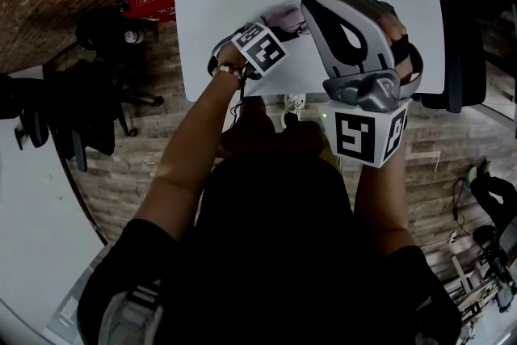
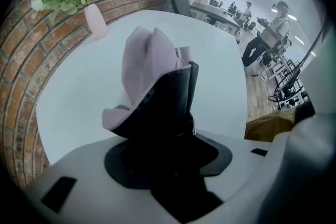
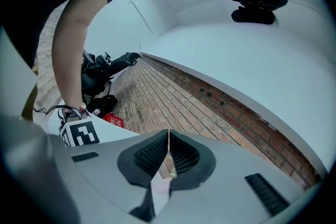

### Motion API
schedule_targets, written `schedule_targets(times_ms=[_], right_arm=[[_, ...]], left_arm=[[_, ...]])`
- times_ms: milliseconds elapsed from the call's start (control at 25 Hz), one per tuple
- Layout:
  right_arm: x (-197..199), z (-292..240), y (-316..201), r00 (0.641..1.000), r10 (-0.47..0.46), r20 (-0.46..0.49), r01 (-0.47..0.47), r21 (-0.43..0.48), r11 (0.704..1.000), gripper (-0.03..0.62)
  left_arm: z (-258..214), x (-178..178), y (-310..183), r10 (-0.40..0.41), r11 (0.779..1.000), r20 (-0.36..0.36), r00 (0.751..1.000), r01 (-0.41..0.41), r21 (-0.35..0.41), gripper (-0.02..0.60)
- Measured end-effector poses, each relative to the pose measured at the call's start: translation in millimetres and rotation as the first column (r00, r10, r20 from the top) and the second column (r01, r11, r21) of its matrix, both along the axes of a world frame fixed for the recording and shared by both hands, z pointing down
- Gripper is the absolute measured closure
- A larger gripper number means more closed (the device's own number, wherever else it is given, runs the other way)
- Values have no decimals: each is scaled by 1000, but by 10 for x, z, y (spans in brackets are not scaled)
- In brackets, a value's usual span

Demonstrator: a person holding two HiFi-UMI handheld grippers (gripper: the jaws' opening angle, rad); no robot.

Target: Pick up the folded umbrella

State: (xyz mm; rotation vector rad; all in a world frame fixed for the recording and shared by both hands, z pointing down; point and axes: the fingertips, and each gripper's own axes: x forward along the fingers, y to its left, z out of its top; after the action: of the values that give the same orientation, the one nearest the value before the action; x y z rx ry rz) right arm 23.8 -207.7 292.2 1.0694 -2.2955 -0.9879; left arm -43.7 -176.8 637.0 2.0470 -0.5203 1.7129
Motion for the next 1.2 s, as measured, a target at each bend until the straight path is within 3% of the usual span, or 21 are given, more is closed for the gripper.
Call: schedule_targets(times_ms=[1200], right_arm=[[15, -32, -8, 1000, -2, 26, 2, -1, 1000, 563]], left_arm=[[10, -13, -1, 6, 1000, -11, 1000, -6, -10, 362]])
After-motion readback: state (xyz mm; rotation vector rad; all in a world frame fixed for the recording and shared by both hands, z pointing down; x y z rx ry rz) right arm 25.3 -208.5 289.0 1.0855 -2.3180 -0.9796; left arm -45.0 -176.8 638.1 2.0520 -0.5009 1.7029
